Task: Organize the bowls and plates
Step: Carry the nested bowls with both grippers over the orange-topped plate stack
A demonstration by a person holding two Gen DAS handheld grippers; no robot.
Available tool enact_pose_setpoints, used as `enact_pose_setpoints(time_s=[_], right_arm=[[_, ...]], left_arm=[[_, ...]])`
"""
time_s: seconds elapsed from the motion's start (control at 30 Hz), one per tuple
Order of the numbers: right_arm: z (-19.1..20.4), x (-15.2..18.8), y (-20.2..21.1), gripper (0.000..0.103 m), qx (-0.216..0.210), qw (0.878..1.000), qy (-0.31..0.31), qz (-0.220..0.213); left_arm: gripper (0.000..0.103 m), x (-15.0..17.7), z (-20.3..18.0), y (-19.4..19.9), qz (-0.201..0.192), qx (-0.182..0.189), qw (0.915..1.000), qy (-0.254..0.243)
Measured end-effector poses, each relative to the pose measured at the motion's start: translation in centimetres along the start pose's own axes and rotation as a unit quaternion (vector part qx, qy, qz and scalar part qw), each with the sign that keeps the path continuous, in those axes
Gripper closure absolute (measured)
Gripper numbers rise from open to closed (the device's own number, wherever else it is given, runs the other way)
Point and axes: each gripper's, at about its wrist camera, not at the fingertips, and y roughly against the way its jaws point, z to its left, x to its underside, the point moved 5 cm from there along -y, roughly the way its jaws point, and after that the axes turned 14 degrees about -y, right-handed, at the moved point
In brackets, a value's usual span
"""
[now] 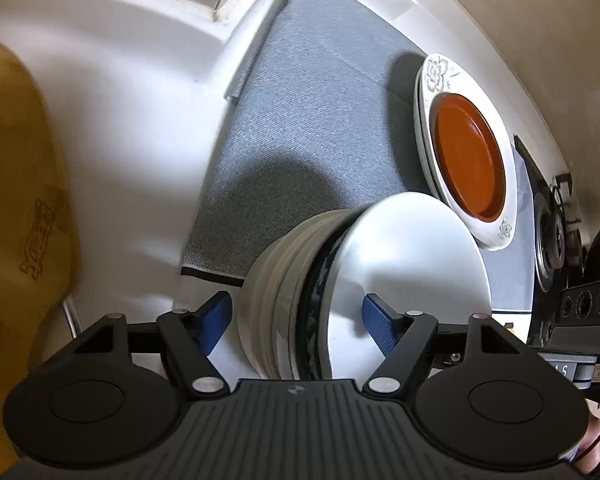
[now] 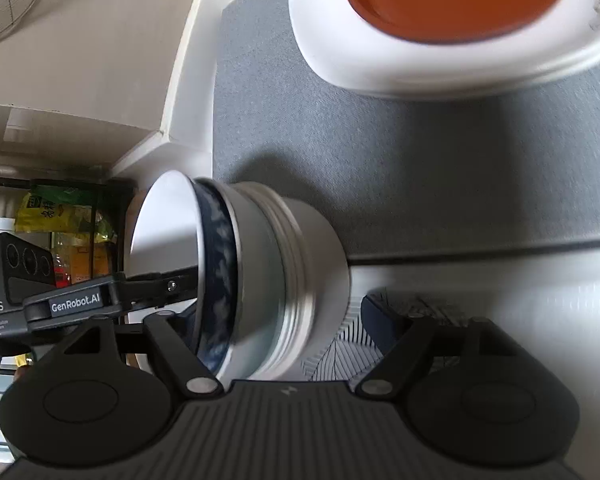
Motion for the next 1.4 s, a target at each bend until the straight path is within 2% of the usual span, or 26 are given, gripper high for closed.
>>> enact_pose_setpoints(time_s=[0.1,0.17,0.27,0.33,0.43,0.5,0.6,0.87,0.93,0.97,1.0,1.07,1.1,1.13,1.2,1.27,1.4], right_arm=[[0.3,-0.1,-0.3,0.03,0.01,1.0,0.008,0.007],[0.7,0.1,-0.2,0.033,0.02,0.999,0.032,0.009],[1.4,0.4,0.2,0.039,0.034,0.997,0.065,0.004],[1.7,0.6,0.7,0.047,0.043,0.996,0.078,-0.002],[1.6,0.8,1.3,0.055,0.045,0.995,0.088,-0.01],[1.5,0.9,1.6,0.059,0.044,0.996,0.082,-0.015],[1.2,0.8,1.9,0.061,0.042,0.996,0.075,-0.018],[1.7,0.8,1.6,0.058,0.053,0.996,0.074,-0.019],[1.5,0.7,1.8,0.051,0.046,0.996,0.069,-0.015],[1.5,0.6,1.8,0.048,0.038,0.997,0.066,-0.013],[1.4,0.4,1.7,0.043,0.029,0.998,0.058,-0.013],[1.0,0.1,1.4,0.036,0.013,0.999,0.038,-0.014],[0.7,-0.1,1.3,0.029,-0.002,1.0,0.027,-0.013],[0.2,-0.3,1.2,0.027,-0.016,1.0,0.009,-0.011],[-1.1,-0.8,0.8,0.025,-0.042,0.999,-0.035,-0.007],[-2.0,-1.2,1.2,0.029,-0.064,0.996,-0.059,-0.015],[-0.5,-0.9,3.5,0.049,-0.073,0.996,-0.006,-0.043]], left_arm=[[0.027,0.1,0.1,-0.1,-0.002,0.002,1.0,0.005],[0.026,0.1,0.0,-0.3,-0.001,0.01,0.9999,0.01],[0.026,-0.1,-0.3,0.0,0.0,0.002,0.9999,-0.011],[0.028,-0.1,-0.9,0.2,0.004,-0.007,0.9997,-0.024],[0.039,-0.4,-1.6,1.0,0.014,-0.02,0.9988,-0.042],[0.048,-0.6,-1.9,1.5,0.014,-0.023,0.9981,-0.055],[0.051,-0.7,-1.9,1.8,0.016,-0.017,0.9976,-0.065],[0.052,-0.7,-1.8,1.5,0.01,-0.021,0.9973,-0.07],[0.051,-0.5,-1.5,1.4,0.01,-0.018,0.9977,-0.065],[0.047,-0.4,-1.3,1.1,0.012,-0.015,0.998,-0.06],[0.035,-0.4,-1.1,0.7,0.015,-0.011,0.9984,-0.053],[0.021,-0.1,-0.3,-0.4,0.026,0.005,0.9994,-0.024],[0.018,0.0,0.2,-0.9,0.029,0.02,0.9994,-0.006],[0.016,0.1,0.5,-1.1,0.02,0.034,0.9992,0.01],[0.026,0.0,0.4,-1.0,0.019,0.034,0.9992,0.007],[0.03,0.0,0.0,-0.5,0.018,0.027,0.9995,-0.001],[0.055,0.3,0.3,1.1,0.018,0.017,0.9997,-0.002]])
